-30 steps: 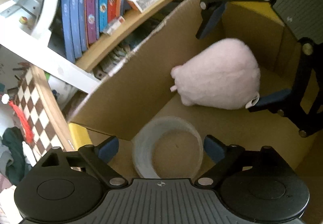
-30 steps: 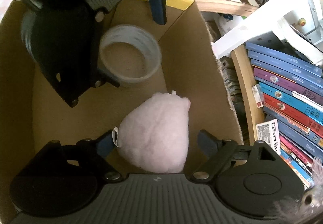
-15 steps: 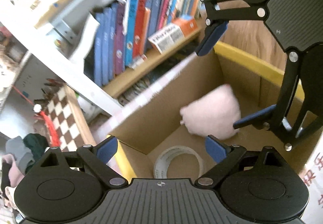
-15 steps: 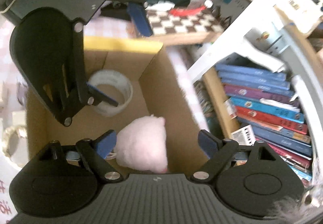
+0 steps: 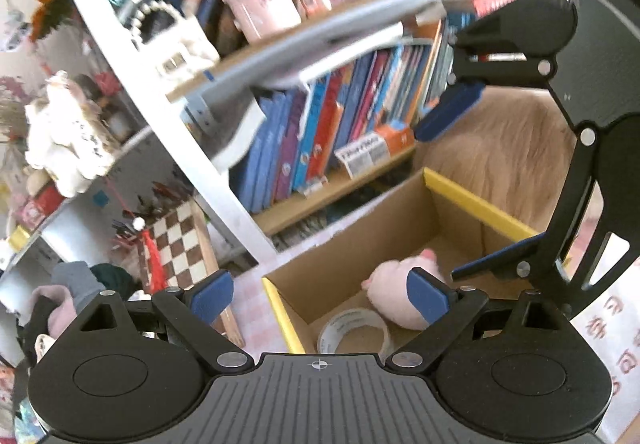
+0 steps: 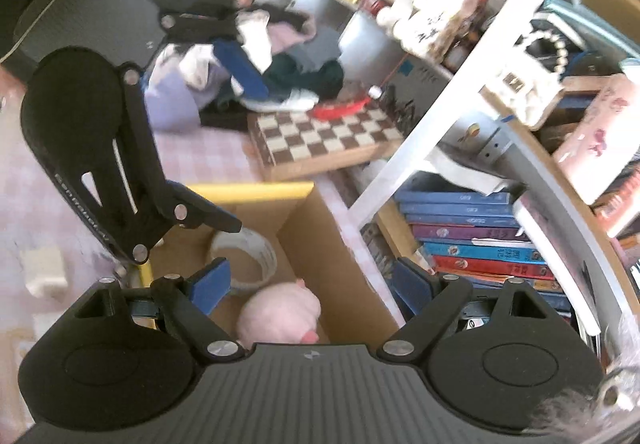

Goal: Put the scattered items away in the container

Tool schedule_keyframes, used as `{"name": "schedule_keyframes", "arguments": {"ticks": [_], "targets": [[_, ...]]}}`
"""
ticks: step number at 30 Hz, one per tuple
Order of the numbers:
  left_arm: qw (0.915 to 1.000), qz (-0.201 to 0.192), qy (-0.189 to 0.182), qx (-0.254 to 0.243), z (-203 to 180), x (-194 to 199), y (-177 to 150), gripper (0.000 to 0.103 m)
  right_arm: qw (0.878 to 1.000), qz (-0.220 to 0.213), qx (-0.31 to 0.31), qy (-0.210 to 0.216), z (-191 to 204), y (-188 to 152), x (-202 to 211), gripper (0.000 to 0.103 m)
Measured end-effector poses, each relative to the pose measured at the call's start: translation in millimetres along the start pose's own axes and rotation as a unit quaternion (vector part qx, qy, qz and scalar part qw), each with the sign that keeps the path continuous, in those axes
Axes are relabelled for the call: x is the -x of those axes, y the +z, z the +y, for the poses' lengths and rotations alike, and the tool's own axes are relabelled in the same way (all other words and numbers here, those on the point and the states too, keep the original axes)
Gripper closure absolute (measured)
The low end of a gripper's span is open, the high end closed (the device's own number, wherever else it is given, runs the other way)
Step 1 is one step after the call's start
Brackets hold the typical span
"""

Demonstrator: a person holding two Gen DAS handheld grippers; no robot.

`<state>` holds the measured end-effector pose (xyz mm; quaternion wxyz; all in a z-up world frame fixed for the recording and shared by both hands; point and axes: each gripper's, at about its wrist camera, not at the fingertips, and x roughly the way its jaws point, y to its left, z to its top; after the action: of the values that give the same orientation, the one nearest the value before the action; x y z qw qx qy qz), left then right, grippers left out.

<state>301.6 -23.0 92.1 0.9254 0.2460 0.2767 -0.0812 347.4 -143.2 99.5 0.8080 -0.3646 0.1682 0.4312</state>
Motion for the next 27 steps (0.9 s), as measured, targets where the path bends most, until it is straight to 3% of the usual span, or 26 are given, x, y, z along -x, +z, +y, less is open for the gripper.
{"name": "schedule_keyframes", "arguments": {"ticks": [9, 20, 27], "targets": [[0.9975, -0.059, 0.005, 0.038, 3.0, 74.0, -21.4, 0.007, 0.993, -0.045, -0.100, -0.032, 29.7, 10.2, 61.8, 0.015], [0.9933, -0.091, 0.009, 0.070, 4.6, 153.7, -64.2, 0.006, 0.977, -0.059, -0.181, -0.090, 87.4, 10.5, 116.0, 0.015], [0.9905, -0.095, 0.030, 0.095, -3.4, 188.3, -92.7, 0.003, 0.960, -0.054, -0.242, -0.130, 125.3, -6.4, 143.6, 0.015]]}}
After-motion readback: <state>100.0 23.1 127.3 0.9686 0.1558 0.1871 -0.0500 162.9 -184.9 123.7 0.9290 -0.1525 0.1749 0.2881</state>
